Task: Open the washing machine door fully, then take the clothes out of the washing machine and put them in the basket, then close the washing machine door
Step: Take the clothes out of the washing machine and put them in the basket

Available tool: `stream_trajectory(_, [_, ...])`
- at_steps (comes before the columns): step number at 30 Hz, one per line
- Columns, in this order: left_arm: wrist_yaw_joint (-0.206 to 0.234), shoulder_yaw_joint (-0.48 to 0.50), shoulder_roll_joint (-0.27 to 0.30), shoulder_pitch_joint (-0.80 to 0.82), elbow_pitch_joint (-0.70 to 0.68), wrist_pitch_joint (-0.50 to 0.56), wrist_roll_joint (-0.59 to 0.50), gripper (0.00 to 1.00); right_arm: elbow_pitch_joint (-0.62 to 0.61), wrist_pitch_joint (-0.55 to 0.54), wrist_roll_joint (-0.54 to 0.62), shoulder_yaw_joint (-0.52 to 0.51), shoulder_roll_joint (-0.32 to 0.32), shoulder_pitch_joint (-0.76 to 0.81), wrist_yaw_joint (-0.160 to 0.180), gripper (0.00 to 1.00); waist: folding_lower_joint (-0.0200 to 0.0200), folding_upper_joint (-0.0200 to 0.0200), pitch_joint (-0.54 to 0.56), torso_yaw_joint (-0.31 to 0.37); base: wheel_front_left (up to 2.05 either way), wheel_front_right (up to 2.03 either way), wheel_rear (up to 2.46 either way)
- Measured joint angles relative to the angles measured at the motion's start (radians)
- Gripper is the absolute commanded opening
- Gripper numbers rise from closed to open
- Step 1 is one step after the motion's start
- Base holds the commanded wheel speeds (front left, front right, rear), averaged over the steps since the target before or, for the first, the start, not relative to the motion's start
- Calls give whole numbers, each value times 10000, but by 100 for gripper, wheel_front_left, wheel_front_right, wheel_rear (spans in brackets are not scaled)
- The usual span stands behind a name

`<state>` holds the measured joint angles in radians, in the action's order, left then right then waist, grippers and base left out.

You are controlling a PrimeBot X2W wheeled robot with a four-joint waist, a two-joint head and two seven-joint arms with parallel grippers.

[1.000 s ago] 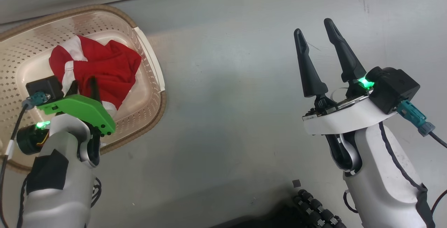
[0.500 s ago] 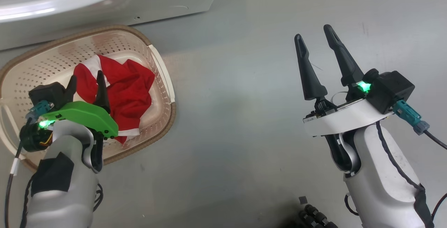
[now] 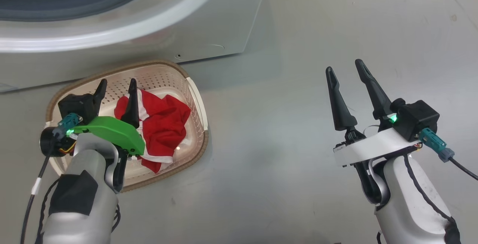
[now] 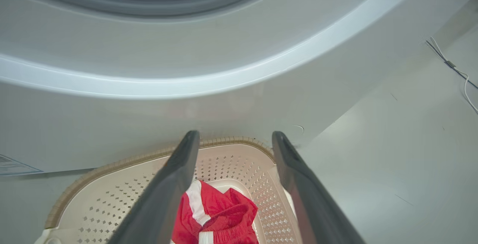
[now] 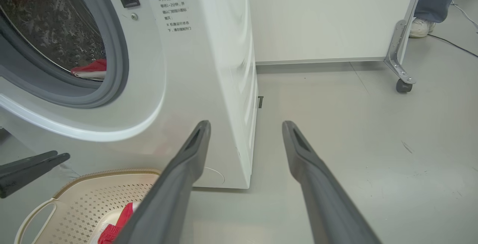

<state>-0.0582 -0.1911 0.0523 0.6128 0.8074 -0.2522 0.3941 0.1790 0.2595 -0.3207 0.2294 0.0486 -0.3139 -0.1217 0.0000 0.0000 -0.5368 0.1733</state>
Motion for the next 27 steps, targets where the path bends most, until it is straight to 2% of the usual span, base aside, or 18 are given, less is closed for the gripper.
stream_trajectory(12, [21,230,-52,-910,-2178,2,-297,100,255,0,104,-228,-4,638,0,100,0,0,1476,-652,0,0,0])
stream_trajectory(27, [449,157,-77,-2848,-3946,0,-740,100,575,0,244,-556,-10,1877,4,100,0,0,3260,-1248,0,0,0])
